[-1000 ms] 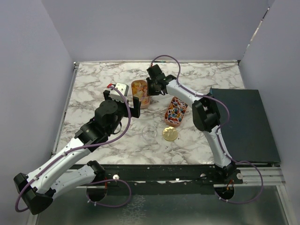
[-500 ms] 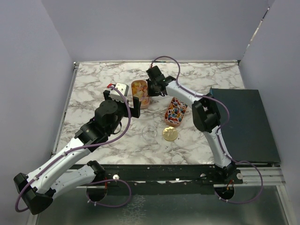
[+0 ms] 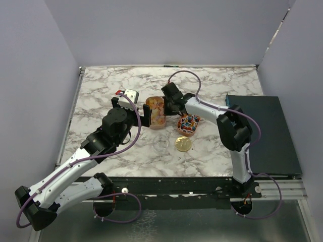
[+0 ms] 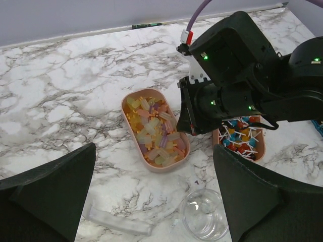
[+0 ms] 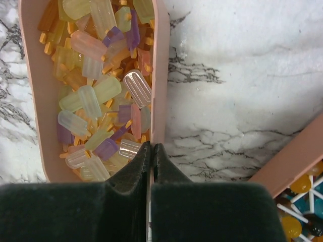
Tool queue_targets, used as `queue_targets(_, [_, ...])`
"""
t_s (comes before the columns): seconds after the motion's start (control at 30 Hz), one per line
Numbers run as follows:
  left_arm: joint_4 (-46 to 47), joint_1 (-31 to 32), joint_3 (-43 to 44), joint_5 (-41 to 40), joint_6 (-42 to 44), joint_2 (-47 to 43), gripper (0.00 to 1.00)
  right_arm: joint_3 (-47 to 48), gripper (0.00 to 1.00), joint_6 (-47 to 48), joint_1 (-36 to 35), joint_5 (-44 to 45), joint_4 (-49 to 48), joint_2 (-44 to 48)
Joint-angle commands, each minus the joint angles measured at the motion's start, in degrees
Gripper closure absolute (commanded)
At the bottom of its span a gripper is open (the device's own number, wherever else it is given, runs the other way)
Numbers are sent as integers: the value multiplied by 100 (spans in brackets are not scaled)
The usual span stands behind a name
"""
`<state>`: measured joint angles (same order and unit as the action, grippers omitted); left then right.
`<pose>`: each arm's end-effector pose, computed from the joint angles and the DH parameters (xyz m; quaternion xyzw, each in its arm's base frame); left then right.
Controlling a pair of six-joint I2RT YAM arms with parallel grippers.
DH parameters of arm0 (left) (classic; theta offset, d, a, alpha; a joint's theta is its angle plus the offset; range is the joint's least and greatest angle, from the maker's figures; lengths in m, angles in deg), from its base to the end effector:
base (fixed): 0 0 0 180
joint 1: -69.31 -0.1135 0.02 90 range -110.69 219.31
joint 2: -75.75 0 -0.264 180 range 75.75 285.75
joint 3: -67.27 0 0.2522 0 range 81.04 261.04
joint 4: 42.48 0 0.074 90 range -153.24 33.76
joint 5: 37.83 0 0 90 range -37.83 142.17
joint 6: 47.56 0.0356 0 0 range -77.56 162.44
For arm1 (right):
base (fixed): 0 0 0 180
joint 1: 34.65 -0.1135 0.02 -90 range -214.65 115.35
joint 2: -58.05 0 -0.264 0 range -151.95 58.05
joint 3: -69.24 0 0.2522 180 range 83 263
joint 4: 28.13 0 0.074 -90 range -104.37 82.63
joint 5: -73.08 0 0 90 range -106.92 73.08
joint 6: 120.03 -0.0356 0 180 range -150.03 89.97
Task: Pack the candies
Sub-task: Move the storage box to the center of the board, then adjust the storage box at the center of the board.
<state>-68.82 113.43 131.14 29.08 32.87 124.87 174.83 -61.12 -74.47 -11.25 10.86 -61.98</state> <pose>0.1502 -0.1262 0.3559 0.1047 0.7625 -0.1413 0.6226 0.3567 0.2929 0.1913 -0.0567 0.9468 0.1435 0.2825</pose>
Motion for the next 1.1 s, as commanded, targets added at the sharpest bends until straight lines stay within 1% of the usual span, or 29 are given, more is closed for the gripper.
queue_targets(0.0, [-23, 3, -54, -13, 2, -10, 1, -550, 99, -345, -148, 241, -248, 392])
queue_targets(0.17, [-23, 0, -57, -115, 33, -25, 1, -748, 98, -432, -180, 397, -351, 597])
queue_targets(0.33, [-36, 1, -54, -191, 64, 9, 1, -799, 85, -433, -185, 525, -314, 904])
queue_targets(0.4, [-41, 2, -69, -216, 70, 5, 1, -847, 78, -417, -185, 556, -313, 1057])
queue_targets(0.43, [-42, 1, -69, -226, 79, 2, 1, -865, 77, -413, -185, 576, -277, 1130])
queue_targets(0.6, [-47, 0, -71, -272, 103, 43, 1, -1057, 75, -320, -185, 900, -127, 1554])
queue_targets(0.8, [-41, 1, -67, -245, 102, 51, 1, -1435, 74, -239, -176, 1541, 60, 1899])
queue_targets(0.93, [-49, 4, -62, -187, 90, 58, 1, -1574, 74, -359, -148, 1768, 66, 1871])
queue_targets(1.07, [-51, 1, -62, -177, 95, 38, 1, -1526, 73, -533, -111, 1825, 86, 1600])
